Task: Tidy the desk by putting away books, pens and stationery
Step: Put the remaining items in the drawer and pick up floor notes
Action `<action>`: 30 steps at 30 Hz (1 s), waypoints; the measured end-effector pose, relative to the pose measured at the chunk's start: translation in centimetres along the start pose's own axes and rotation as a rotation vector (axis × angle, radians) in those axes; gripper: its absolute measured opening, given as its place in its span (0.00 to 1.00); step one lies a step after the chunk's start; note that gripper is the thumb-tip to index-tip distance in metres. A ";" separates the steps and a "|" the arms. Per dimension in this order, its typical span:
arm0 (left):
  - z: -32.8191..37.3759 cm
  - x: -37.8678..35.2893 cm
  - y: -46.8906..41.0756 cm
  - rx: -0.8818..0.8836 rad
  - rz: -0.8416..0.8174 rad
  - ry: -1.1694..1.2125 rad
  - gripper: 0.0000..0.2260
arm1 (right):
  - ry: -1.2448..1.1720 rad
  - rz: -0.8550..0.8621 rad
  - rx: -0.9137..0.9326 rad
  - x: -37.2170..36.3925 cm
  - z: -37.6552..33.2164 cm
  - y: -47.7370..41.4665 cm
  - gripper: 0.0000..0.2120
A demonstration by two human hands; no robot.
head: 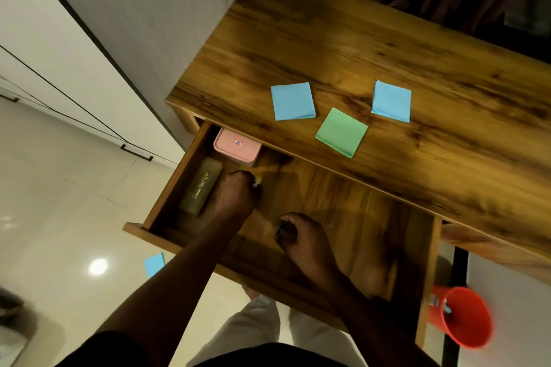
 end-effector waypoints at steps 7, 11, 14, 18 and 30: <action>-0.2 -0.1 0.1 -0.010 -0.004 0.020 0.01 | -0.033 0.008 -0.016 -0.4 -0.4 0.2 0.23; -0.7 0.3 0.6 -0.005 0.014 0.032 0.02 | -0.031 0.007 -0.021 -0.7 -0.4 0.5 0.24; -0.6 0.6 0.7 -0.009 0.013 0.048 0.04 | -0.027 0.012 -0.020 -0.5 -0.6 0.4 0.23; -0.7 0.6 0.5 -0.019 0.001 0.084 0.04 | -0.006 0.021 -0.010 -0.4 -0.9 0.3 0.24; -0.5 10.9 5.9 -0.030 0.297 0.319 0.05 | 0.024 -0.054 0.153 -5.2 -6.5 -3.1 0.18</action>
Point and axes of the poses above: each hand's wrist, its own y-axis away from the middle knuckle, its own x-axis out of the back of the hand, z = x × y, the point moved 10 cm from there along -y, towards the middle knuckle, and after that the axes turned 1 degree about z, right-handed, at the moved point
